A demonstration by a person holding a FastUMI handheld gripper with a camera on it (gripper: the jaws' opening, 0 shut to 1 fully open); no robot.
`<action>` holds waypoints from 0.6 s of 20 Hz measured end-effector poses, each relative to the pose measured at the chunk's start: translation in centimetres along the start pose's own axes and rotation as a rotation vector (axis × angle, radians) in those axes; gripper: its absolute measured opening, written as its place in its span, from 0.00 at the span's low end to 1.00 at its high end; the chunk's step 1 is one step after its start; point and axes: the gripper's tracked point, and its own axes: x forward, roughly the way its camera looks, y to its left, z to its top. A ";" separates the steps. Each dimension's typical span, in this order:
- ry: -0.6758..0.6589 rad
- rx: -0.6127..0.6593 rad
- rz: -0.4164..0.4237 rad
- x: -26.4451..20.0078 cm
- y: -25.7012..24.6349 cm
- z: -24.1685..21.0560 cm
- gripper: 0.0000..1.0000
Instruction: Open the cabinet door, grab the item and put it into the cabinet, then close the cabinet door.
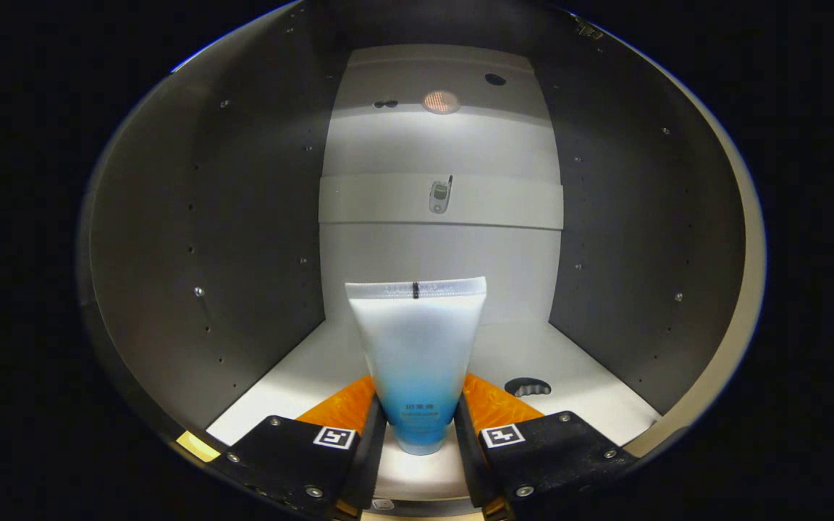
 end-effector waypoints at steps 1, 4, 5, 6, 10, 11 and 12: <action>-0.006 -0.004 0.002 0.1 0.1 0.0 0.49; -0.007 -0.019 0.005 0.2 0.1 -0.3 0.51; -0.006 -0.007 0.017 0.1 0.3 -0.4 0.52; -0.007 0.013 0.033 0.1 0.6 -0.3 0.52; -0.024 0.025 0.059 -0.6 1.3 0.4 0.68; -0.039 0.014 0.044 -0.9 1.0 0.8 0.75; -0.051 0.008 0.038 -1.2 0.9 1.2 0.82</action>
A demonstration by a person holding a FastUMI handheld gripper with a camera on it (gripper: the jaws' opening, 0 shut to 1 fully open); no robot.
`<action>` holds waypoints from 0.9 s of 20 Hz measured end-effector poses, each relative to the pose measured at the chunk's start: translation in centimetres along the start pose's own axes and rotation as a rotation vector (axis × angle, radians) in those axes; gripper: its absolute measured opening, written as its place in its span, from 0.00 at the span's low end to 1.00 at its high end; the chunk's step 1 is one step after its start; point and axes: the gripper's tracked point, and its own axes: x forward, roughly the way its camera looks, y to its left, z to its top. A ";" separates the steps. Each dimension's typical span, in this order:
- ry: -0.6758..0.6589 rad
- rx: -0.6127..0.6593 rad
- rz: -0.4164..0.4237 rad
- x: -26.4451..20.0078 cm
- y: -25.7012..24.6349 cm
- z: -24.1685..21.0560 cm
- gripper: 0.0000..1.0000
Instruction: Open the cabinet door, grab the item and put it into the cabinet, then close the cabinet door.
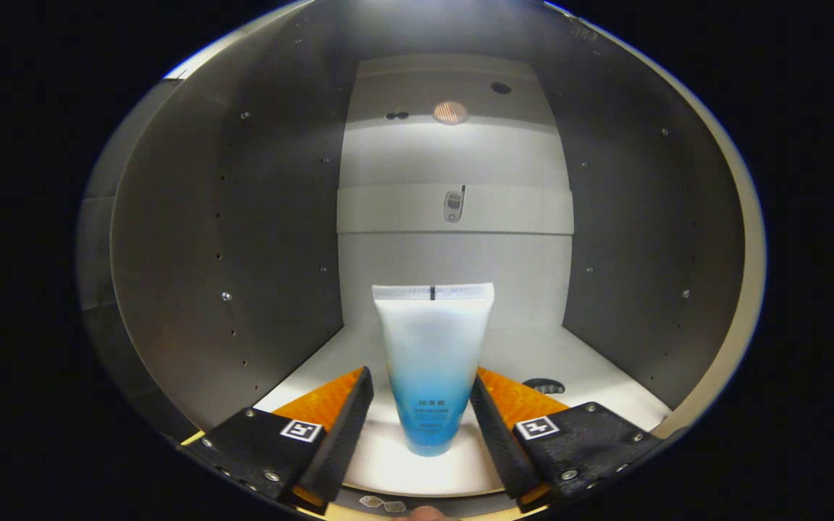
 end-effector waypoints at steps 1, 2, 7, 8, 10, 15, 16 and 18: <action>-0.008 0.000 -0.003 -0.2 0.1 0.2 0.87; -0.017 0.008 -0.003 -0.8 0.1 0.6 0.90; -0.028 0.036 -0.014 -6.0 0.0 2.2 0.94; -0.025 0.032 -0.006 -7.5 0.3 2.4 0.94; -0.016 0.013 -0.007 -10.9 0.7 2.6 0.94; -0.025 0.000 -0.004 -20.1 2.5 3.5 0.93; -0.025 0.005 0.009 -22.3 3.3 3.5 0.93; -0.028 0.005 0.008 -26.7 4.0 3.7 0.93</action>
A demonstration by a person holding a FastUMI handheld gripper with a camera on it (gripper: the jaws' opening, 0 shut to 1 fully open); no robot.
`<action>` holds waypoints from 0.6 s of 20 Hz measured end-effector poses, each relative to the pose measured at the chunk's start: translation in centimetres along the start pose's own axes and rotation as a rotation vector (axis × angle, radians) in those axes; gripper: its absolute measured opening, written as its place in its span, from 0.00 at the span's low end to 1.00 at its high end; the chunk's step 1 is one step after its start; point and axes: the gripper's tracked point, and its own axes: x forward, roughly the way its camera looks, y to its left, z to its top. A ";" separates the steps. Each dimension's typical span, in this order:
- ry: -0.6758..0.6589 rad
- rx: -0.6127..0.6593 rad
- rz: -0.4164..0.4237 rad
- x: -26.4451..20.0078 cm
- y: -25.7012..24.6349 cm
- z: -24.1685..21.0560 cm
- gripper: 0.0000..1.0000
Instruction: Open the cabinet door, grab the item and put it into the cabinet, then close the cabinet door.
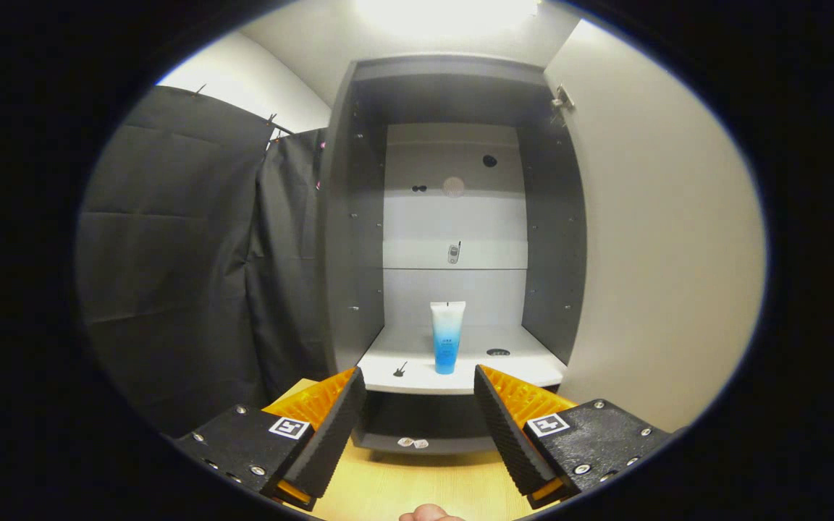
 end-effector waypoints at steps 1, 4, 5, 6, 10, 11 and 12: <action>0.000 0.001 0.006 -2.2 0.5 0.1 0.93; 0.024 0.002 0.013 -8.3 1.4 -0.4 0.93; 0.033 0.000 0.018 -10.2 1.6 -0.4 0.93; 0.042 0.005 0.019 -12.0 1.6 -0.5 0.93; 0.074 0.035 0.013 -16.8 0.3 -0.8 0.93; 0.072 0.034 -0.009 -17.3 -0.9 -0.6 0.93; 0.072 0.032 -0.036 -17.8 -2.4 -0.5 0.93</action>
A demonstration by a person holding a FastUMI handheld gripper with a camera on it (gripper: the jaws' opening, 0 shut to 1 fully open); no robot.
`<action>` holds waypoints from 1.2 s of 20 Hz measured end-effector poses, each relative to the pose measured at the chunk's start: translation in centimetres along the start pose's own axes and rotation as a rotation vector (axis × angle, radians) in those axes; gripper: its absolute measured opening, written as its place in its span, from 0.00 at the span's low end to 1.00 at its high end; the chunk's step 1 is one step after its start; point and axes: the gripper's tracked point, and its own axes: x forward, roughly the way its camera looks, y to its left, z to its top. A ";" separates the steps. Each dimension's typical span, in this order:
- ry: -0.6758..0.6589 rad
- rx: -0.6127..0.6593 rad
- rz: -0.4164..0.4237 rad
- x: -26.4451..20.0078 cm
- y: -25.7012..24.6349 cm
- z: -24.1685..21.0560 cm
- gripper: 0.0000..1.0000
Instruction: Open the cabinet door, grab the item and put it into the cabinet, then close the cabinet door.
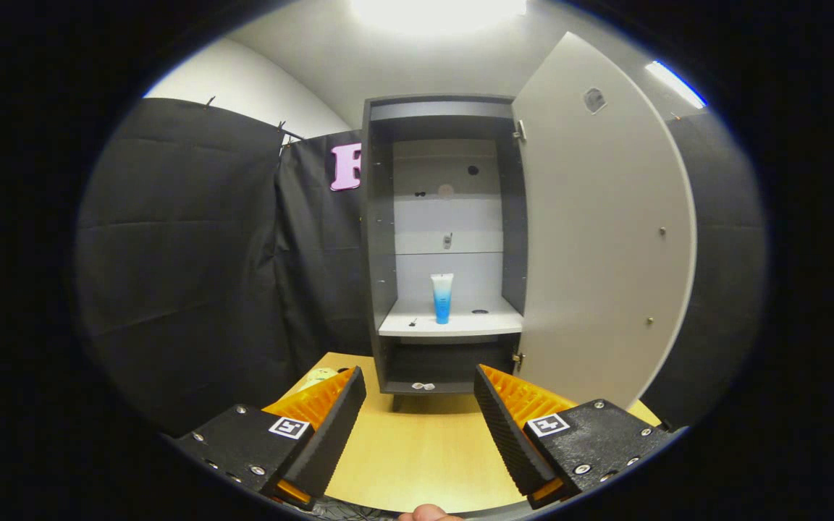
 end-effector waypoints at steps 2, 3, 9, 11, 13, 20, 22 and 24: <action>0.003 0.015 -0.055 -1.0 -3.4 0.1 0.94; 0.009 0.022 -0.080 -1.4 -5.1 0.1 0.93; 0.027 -0.020 -0.193 -3.6 -15.6 -0.6 0.94; 0.020 -0.040 -0.215 -4.5 -18.9 -0.6 0.93; 0.022 -0.071 -0.224 -5.1 -22.9 -0.6 0.94; -0.007 0.036 -0.166 -0.8 -32.1 1.3 0.93; -0.023 0.047 -0.097 1.0 -31.8 1.8 0.93; -0.025 0.042 -0.022 2.7 -30.8 2.1 0.93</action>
